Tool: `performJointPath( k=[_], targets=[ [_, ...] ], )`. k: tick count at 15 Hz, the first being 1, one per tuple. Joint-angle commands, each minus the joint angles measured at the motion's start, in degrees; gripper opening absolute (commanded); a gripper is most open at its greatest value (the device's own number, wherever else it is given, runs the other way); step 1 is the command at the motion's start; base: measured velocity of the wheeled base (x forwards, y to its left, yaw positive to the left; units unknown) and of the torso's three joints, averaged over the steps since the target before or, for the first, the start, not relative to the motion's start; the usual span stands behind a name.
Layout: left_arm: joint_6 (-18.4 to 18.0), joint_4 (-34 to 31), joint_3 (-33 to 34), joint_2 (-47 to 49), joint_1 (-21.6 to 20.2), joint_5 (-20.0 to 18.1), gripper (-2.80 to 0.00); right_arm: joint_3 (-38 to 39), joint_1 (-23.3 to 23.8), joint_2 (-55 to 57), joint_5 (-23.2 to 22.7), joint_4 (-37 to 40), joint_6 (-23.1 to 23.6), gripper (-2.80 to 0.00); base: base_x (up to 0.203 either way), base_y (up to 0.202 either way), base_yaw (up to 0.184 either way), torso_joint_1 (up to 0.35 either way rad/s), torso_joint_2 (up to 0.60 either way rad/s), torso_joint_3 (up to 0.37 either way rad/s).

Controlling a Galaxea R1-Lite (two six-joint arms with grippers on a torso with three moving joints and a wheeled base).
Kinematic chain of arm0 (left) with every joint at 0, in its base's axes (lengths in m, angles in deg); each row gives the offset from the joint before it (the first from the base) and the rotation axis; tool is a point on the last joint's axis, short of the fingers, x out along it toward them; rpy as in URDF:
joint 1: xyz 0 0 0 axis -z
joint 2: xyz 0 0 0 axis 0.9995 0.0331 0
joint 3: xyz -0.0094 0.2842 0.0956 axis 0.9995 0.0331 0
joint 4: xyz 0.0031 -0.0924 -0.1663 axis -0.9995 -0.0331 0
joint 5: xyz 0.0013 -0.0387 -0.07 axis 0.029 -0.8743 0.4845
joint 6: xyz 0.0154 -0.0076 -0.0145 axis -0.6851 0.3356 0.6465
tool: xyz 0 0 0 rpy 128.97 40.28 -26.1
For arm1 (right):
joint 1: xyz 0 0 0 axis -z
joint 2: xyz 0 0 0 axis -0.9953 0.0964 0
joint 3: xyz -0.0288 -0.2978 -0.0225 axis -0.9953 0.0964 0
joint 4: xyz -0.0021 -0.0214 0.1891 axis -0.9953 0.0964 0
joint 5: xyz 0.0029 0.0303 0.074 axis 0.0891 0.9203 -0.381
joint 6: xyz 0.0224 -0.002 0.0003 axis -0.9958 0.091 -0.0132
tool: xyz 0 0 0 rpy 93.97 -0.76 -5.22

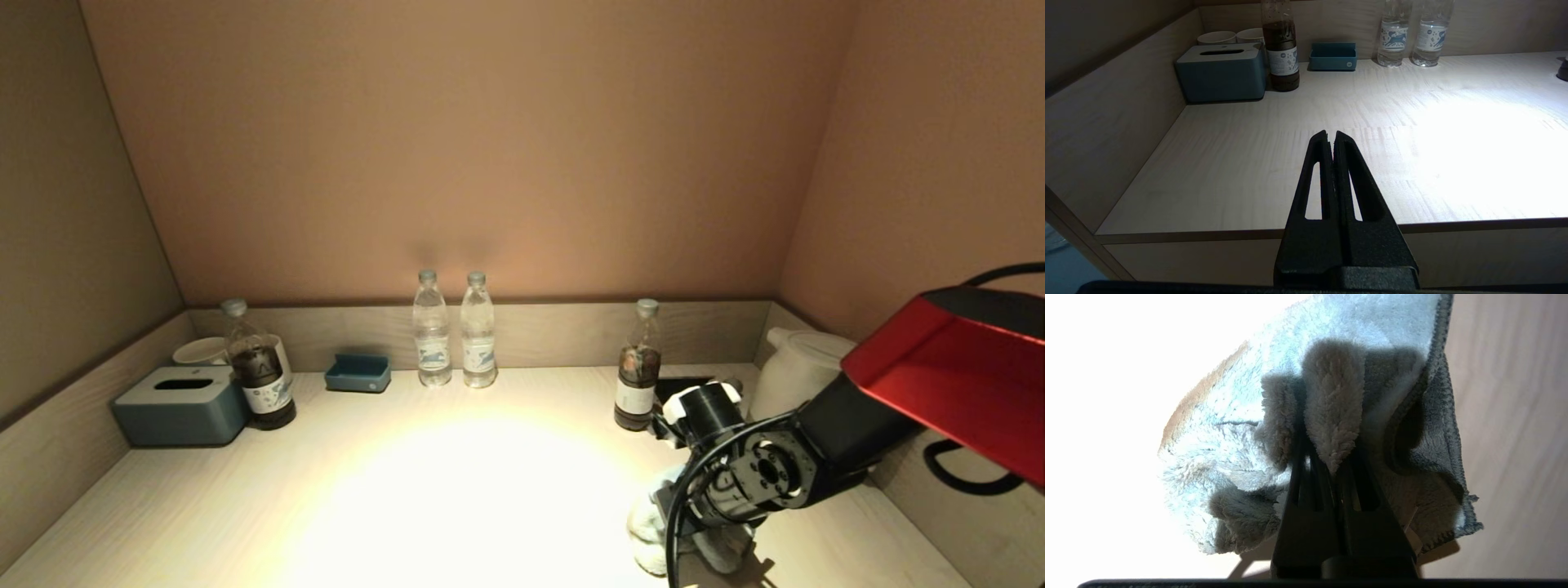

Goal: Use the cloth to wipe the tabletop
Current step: Sweep the stains on the table

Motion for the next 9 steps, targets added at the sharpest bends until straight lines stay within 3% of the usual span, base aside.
performJointPath(
  k=[1, 9],
  targets=[
    [-0.06, -0.01, 0.01, 0.0, 0.0, 0.06, -2.8, -3.41, -2.48, 1.62, -0.09, -0.25, -0.04, -2.8, 0.0, 0.0, 0.0, 0.0, 0.0, 0.0],
    [-0.09, -0.01, 0.01, 0.0, 0.0, 0.0, -2.8, -21.84, -8.24, 12.99, -0.26, 0.08, -0.32, -2.8, 0.0, 0.0, 0.0, 0.0, 0.0, 0.0]
  ],
)
